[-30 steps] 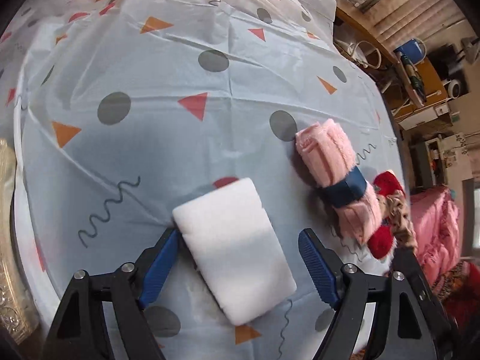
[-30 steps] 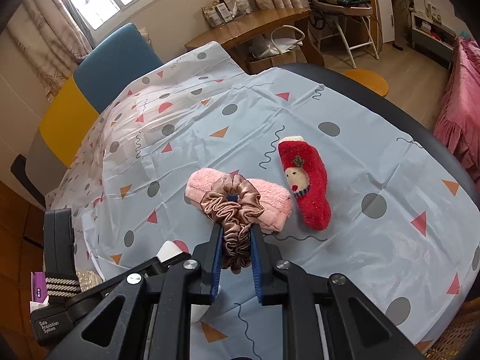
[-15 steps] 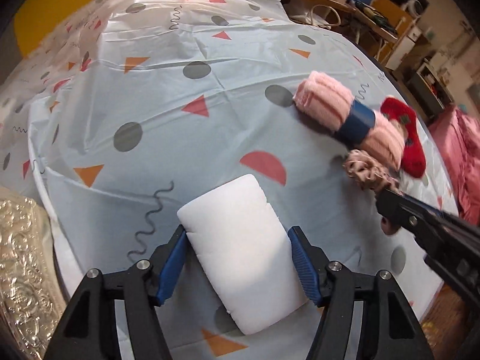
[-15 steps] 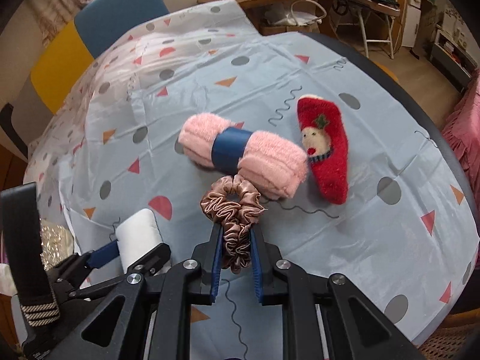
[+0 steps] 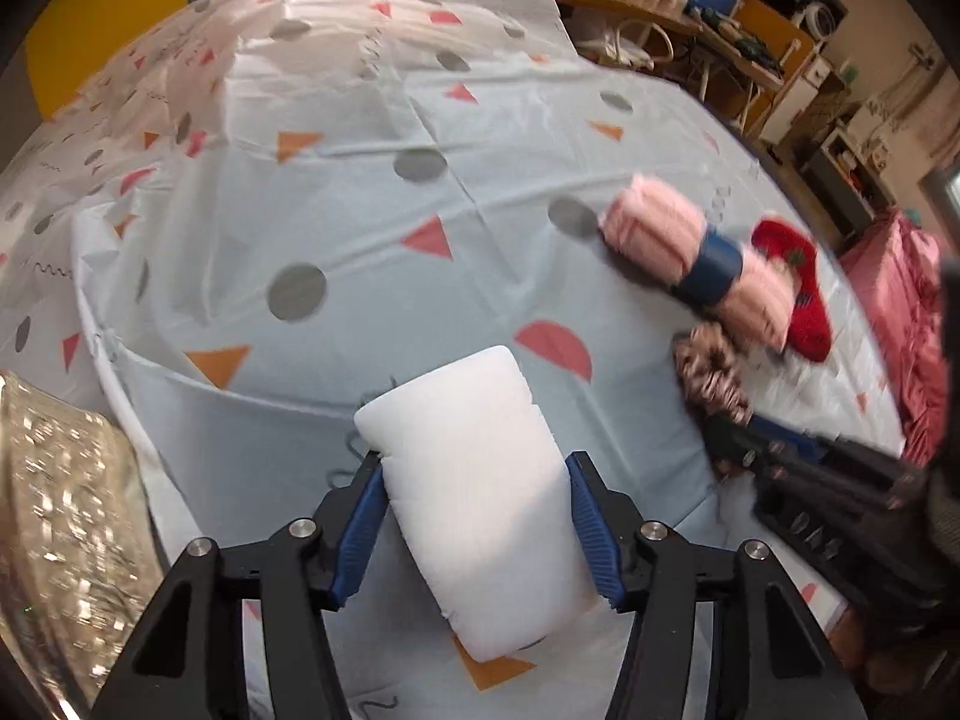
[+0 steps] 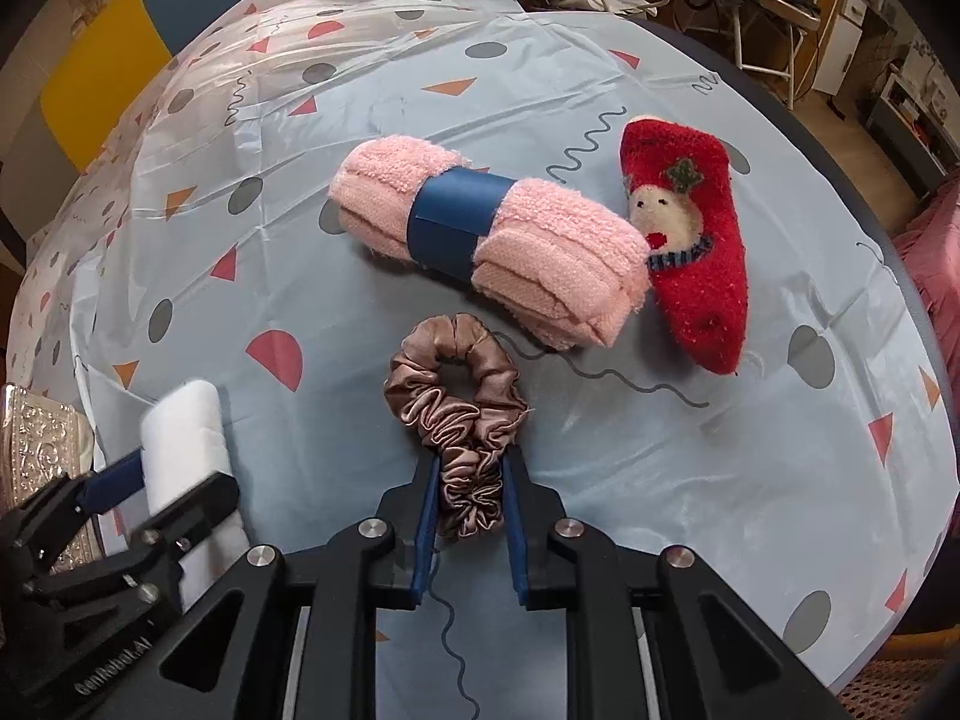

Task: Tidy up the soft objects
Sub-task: 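Carry the sponge with the left tool and release it in the tray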

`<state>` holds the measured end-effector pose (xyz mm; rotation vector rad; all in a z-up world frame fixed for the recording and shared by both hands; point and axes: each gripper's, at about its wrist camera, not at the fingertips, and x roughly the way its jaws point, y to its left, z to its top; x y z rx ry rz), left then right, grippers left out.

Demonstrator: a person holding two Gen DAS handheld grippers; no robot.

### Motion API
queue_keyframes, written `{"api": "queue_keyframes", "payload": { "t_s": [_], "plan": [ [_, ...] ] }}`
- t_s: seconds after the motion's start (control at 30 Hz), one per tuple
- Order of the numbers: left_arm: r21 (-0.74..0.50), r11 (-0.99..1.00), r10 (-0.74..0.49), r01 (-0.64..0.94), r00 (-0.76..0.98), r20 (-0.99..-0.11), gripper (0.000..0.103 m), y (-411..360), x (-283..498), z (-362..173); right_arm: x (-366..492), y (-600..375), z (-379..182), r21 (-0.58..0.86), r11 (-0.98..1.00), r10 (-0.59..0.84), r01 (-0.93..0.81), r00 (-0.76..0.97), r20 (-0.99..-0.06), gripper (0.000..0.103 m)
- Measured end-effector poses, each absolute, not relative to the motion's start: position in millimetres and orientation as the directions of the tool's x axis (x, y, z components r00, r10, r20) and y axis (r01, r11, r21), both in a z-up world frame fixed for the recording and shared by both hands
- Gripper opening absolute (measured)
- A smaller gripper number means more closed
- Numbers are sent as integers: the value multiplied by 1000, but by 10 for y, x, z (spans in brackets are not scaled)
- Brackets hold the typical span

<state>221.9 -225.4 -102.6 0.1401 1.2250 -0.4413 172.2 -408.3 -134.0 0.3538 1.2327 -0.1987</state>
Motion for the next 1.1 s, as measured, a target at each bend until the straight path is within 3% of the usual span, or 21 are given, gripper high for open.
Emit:
{"api": "queue_keyframes", "payload": {
  "t_s": [0.37,0.63,0.9,1.1],
  "plan": [
    [-169,941,-291,292,449,-845,59,-1610,2593,74,1750,-3901,-1340,78,957,-19,278,327,-945,20],
    [-162,980,-198,113,567,-799,59,-447,2856,664,1754,-3831,-1386,49,963,-43,263,334,-942,20],
    [-145,983,-43,-113,621,-782,60,1026,2656,669,1742,-3748,-1393,5,971,-79,238,341,-937,21],
    [-200,958,-23,-207,638,-770,60,1829,2024,494,1730,-3729,-1399,-3,972,-85,235,343,-935,21]
  ]
}}
